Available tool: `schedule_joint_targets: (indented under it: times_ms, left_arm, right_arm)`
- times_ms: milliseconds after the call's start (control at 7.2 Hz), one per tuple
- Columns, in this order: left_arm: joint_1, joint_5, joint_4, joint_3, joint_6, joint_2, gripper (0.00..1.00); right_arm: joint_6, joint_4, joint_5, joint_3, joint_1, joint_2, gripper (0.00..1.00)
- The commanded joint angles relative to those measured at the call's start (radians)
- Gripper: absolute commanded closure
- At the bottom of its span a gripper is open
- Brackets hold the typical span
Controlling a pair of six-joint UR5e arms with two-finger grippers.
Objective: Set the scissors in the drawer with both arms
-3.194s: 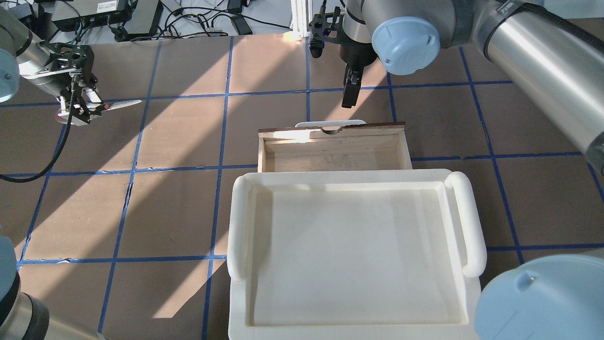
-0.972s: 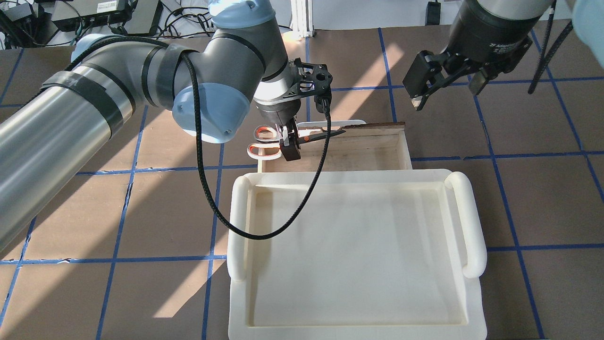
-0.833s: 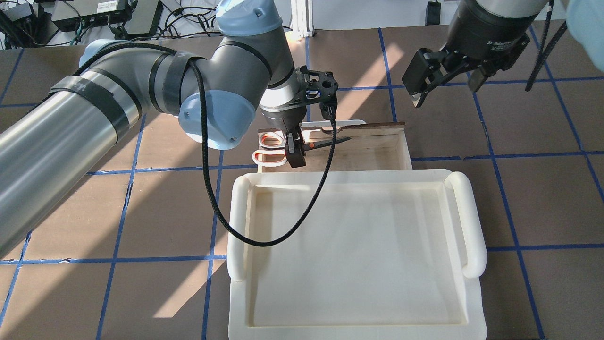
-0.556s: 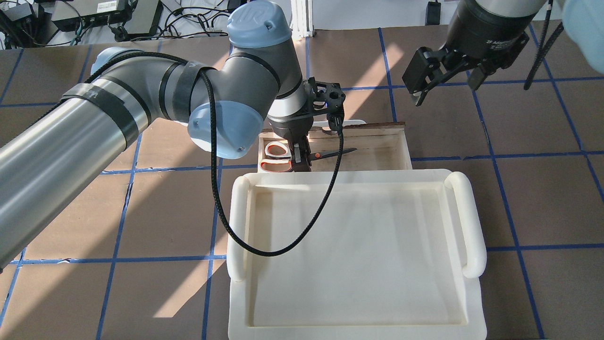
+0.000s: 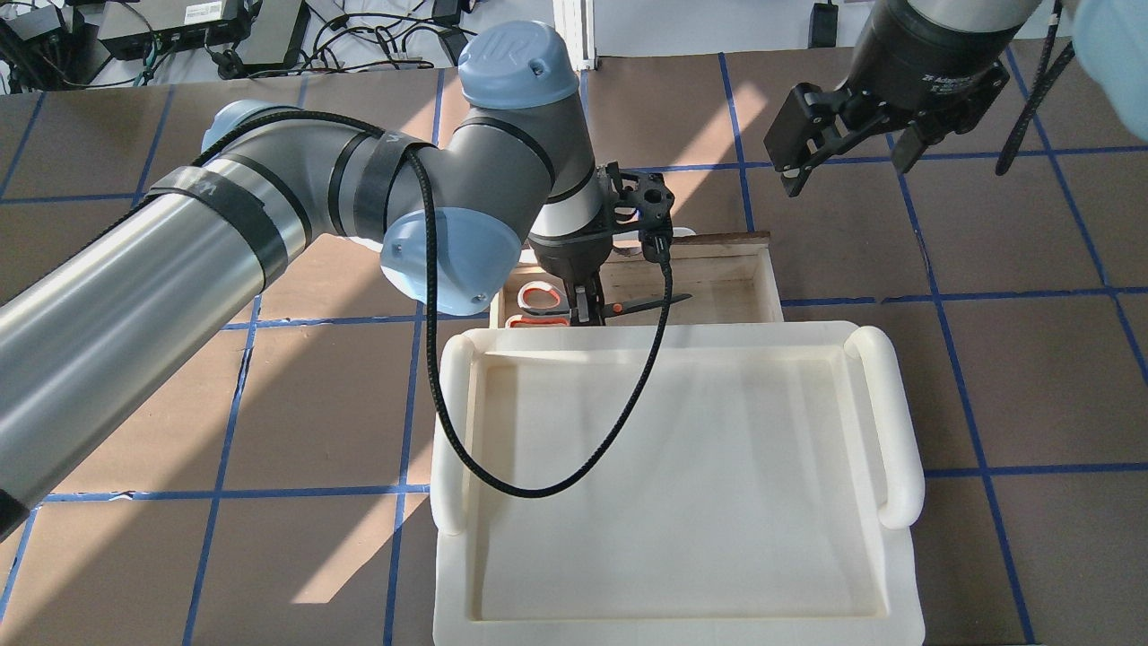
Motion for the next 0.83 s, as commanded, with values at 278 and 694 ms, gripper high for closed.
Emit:
schedule_joint_targets:
  times_ms: [278,694]
  left_arm:
    - [-0.001,0.000,0.008,-0.002,-0.085,-0.003,0.22]
    - [0.013,0.017,-0.011,0.046,-0.185,0.046,0.22]
  right_arm:
    - [0.042,-0.001,0.001,0.002,0.001,0.000,0.00]
    - [0.036,-0.001,0.001,0.002,0.001,0.000,0.00]
